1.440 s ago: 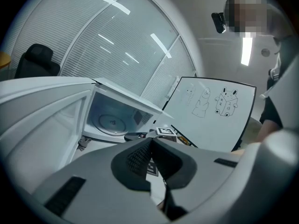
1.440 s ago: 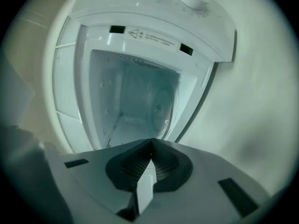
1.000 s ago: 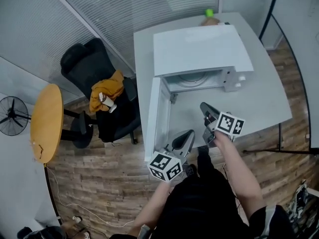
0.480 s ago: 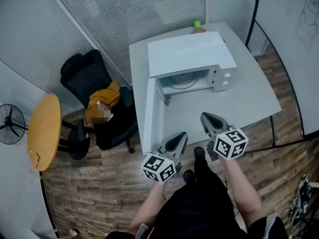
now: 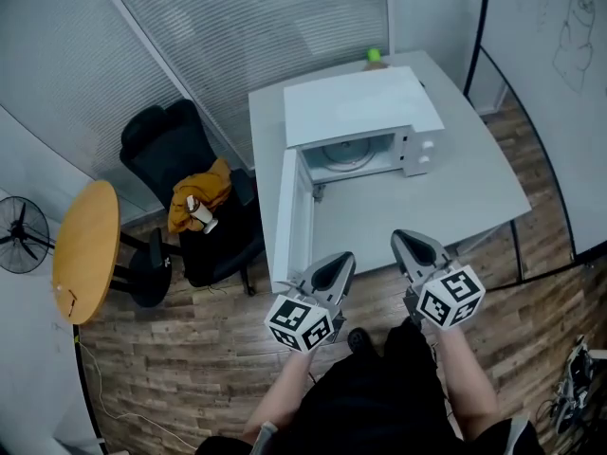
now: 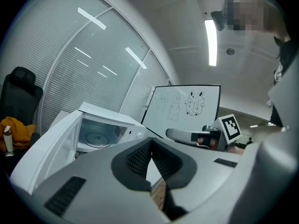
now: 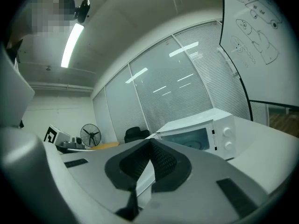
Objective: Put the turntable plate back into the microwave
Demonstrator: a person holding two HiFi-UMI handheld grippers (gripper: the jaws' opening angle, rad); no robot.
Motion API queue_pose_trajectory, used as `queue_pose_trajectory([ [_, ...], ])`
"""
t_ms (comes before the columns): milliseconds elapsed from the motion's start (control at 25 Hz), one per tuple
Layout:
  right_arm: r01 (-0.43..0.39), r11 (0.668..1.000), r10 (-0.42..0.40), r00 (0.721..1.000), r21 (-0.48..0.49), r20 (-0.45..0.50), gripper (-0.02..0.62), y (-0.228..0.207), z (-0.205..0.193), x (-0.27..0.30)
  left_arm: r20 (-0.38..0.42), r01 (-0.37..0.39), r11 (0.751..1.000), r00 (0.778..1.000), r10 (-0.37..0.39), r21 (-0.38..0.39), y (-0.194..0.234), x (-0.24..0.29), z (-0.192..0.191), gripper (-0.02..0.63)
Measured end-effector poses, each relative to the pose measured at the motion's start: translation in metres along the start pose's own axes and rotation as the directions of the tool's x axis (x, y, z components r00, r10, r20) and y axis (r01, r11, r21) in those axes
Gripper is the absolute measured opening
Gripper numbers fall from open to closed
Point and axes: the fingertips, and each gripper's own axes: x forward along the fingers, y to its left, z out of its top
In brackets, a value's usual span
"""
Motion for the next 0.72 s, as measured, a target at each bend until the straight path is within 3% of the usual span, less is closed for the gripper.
queue_pose_trajectory([
  [440, -0.039, 0.987, 0.035, 0.999, -0.157, -0.029, 0.008, 0.016, 0.005, -0.007, 0.01, -0.008, 1.0, 1.0, 0.008, 0.028, -0.012, 0.007, 0.011, -0.003],
  [720, -0.038, 0.985, 0.035, 0.999, -0.171, -0.019, 0.008, 0.016, 0.006, -0.008, 0.007, -0.008, 0.999, 1.0, 0.008, 0.032, -0.013, 0.011, 0.011, -0.003],
])
